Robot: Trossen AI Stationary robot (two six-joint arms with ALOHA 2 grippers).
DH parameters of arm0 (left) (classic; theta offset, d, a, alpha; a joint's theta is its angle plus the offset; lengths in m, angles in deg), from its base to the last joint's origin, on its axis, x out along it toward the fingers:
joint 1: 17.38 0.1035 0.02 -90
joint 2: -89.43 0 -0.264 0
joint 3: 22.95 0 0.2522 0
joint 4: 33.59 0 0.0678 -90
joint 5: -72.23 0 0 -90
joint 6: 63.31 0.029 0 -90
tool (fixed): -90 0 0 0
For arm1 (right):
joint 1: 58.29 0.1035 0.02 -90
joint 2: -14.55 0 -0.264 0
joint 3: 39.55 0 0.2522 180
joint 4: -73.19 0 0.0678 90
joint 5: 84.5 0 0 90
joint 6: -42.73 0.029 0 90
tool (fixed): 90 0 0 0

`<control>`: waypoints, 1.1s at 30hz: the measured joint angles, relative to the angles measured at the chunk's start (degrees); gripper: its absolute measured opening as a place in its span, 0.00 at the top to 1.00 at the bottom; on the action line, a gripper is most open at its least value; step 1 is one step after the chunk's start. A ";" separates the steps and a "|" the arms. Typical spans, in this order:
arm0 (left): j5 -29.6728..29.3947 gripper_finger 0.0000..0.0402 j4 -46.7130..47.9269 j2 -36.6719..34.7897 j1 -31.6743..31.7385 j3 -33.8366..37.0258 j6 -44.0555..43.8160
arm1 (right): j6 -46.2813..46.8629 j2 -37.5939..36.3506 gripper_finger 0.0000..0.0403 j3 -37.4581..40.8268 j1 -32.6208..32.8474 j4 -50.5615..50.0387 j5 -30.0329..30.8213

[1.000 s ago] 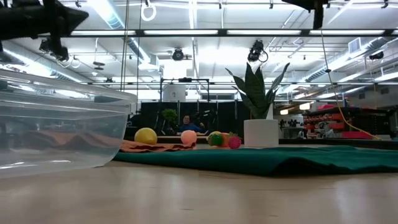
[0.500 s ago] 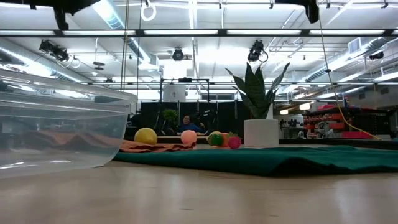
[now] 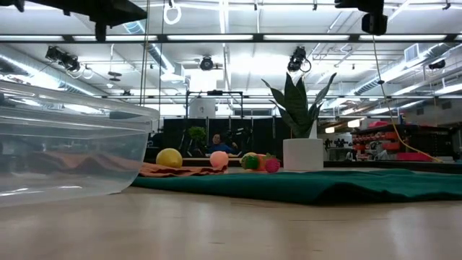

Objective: Pick and placing Produce into tupperware
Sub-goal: Put the pear into the transparent container

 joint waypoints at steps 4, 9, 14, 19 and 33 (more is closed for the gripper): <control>1.15 0.94 2.94 5.66 0.00 -3.35 -3.47 | -4.11 -0.01 1.00 0.00 0.00 -3.76 -5.35; 1.16 0.93 5.64 12.70 0.00 -9.17 -5.70 | -9.92 -0.01 1.00 0.00 0.07 -12.05 -13.94; 1.11 0.95 11.74 18.42 0.00 -16.21 -5.76 | -14.40 -0.04 1.00 0.00 3.58 -24.65 -17.69; 1.00 0.96 18.24 22.56 0.00 -21.93 -7.86 | -19.36 -0.51 1.00 0.02 10.01 -36.70 -16.93; 1.00 0.94 18.92 25.13 -0.04 -24.46 -9.10 | -28.92 -0.90 0.89 0.04 23.91 -35.78 -12.44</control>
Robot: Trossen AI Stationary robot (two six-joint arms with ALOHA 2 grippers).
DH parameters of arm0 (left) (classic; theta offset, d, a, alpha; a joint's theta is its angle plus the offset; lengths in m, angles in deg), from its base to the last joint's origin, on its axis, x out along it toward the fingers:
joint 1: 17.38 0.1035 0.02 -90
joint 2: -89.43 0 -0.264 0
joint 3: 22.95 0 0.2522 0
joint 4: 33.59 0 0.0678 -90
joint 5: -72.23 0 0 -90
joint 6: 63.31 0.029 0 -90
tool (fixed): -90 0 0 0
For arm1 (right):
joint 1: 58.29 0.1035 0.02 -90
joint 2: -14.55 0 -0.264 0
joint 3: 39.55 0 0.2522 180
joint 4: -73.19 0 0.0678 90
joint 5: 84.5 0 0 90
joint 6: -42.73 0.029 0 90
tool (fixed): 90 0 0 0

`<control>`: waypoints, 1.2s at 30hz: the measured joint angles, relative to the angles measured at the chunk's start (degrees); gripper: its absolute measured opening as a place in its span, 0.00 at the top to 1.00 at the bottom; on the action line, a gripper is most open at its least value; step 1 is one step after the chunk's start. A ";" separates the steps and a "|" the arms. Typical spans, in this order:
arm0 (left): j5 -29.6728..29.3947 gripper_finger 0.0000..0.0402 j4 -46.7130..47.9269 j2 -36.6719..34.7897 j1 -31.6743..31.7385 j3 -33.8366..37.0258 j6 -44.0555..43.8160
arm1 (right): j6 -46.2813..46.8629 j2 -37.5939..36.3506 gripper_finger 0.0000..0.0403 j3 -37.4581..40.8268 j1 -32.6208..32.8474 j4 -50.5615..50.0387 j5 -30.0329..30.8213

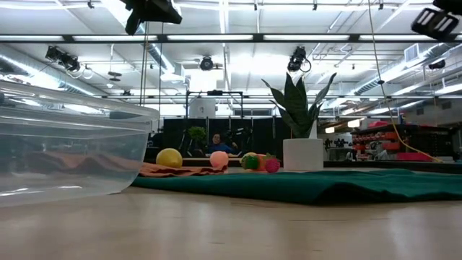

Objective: Pick and placing Produce into tupperware
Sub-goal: Put the pear into the transparent container

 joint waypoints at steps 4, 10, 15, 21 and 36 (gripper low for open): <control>0.02 0.95 -0.52 0.00 -0.03 0.00 -2.58 | -4.54 1.62 0.80 0.02 3.12 4.88 2.08; 0.02 0.94 -0.67 -0.02 -1.33 0.00 -2.64 | -7.56 6.53 0.65 0.02 7.75 8.15 4.68; 0.09 0.91 -0.14 -0.02 -1.51 0.00 -2.58 | -7.31 11.87 0.55 0.02 12.19 8.17 6.18; 0.04 0.88 8.05 -0.14 -1.29 0.00 -2.60 | 0.36 19.37 0.47 0.04 18.94 11.89 10.19; -0.01 0.78 24.63 -0.42 0.01 0.00 5.00 | 29.33 34.12 0.45 0.04 41.28 28.19 15.54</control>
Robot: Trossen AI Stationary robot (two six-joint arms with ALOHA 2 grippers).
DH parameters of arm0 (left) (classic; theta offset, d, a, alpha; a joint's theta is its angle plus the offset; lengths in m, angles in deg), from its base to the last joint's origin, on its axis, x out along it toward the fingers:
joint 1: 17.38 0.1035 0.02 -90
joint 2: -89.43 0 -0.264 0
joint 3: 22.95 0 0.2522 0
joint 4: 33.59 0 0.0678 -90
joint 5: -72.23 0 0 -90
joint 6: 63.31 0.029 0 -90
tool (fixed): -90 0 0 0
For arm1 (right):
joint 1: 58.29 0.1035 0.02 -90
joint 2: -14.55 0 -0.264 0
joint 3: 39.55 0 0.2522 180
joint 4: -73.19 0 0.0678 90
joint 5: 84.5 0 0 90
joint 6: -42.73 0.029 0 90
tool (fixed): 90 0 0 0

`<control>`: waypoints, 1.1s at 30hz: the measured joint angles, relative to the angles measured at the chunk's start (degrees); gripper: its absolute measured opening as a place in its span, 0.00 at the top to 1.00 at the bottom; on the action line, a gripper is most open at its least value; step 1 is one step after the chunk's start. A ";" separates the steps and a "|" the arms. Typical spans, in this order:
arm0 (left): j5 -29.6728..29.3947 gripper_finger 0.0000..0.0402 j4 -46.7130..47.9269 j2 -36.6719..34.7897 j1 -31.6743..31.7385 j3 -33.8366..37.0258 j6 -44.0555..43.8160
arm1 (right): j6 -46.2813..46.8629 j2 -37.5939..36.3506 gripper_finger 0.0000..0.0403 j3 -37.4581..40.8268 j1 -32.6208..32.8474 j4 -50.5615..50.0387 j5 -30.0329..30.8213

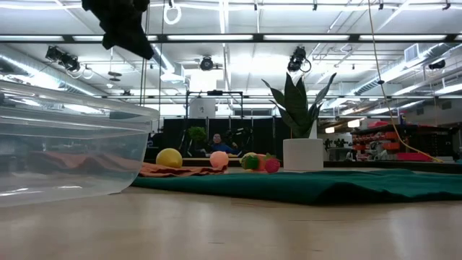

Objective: Pick and placing Produce into tupperware
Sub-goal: Put the pear into the transparent container

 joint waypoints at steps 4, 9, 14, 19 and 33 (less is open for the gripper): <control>0.01 0.76 0.00 0.00 1.33 0.00 0.67 | 5.90 2.81 0.45 0.00 3.78 0.87 4.82; 0.01 0.75 0.01 0.00 2.72 0.00 2.85 | 10.03 6.35 0.46 0.00 6.89 1.96 8.03; 0.01 0.75 0.07 0.00 3.57 0.00 2.96 | 10.14 9.28 0.45 0.00 8.38 4.23 8.61; 0.01 0.74 0.05 0.00 3.67 0.00 2.96 | 11.26 10.91 0.42 0.00 8.31 6.05 8.72; 0.01 0.74 -0.01 0.00 3.66 0.02 2.11 | 10.11 16.88 0.28 0.00 8.29 7.41 10.24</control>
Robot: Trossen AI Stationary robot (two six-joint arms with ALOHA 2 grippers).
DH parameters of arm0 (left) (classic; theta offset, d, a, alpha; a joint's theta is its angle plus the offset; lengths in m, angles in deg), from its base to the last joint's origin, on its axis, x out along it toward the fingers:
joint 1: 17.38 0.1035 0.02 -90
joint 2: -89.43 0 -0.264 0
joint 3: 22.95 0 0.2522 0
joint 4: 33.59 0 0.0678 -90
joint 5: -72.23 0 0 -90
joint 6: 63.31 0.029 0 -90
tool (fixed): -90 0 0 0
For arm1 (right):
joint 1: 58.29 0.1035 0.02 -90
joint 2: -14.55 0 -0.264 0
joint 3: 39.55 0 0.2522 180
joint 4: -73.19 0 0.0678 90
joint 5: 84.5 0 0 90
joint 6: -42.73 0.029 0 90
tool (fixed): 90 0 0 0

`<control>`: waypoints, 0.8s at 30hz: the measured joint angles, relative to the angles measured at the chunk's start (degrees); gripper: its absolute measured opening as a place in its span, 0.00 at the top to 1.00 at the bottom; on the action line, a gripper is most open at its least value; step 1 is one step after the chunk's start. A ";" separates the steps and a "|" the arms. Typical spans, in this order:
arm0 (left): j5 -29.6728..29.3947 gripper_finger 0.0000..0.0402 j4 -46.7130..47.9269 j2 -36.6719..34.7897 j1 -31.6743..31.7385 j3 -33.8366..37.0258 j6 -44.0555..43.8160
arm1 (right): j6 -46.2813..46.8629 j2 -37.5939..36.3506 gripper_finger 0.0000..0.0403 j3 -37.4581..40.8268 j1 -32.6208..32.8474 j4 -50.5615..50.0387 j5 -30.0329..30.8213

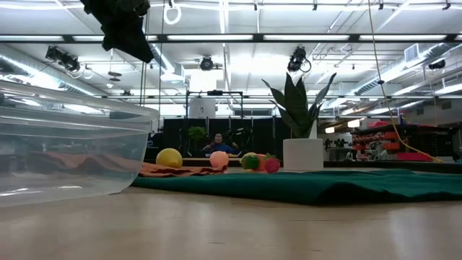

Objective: Pick and placing Produce into tupperware
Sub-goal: Put the pear into the transparent container

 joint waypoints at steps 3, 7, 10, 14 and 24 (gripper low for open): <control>0.00 0.74 0.00 0.00 -0.02 0.00 -0.93 | -0.40 0.87 0.24 0.00 0.00 0.00 0.49; 0.00 0.73 0.00 0.00 -0.02 0.00 -1.11 | -0.50 1.69 0.23 -0.02 0.00 0.04 2.82; 0.00 0.73 0.00 0.00 -0.02 0.00 -1.14 | -0.53 2.59 0.24 -0.02 -0.02 0.10 3.55; 0.00 0.73 0.02 0.00 -0.04 0.00 -1.14 | -0.53 3.61 0.25 -0.02 -0.02 2.31 3.55; 0.00 0.73 0.02 0.00 -0.02 0.00 -1.14 | -0.52 4.25 0.26 -0.02 0.07 3.85 3.83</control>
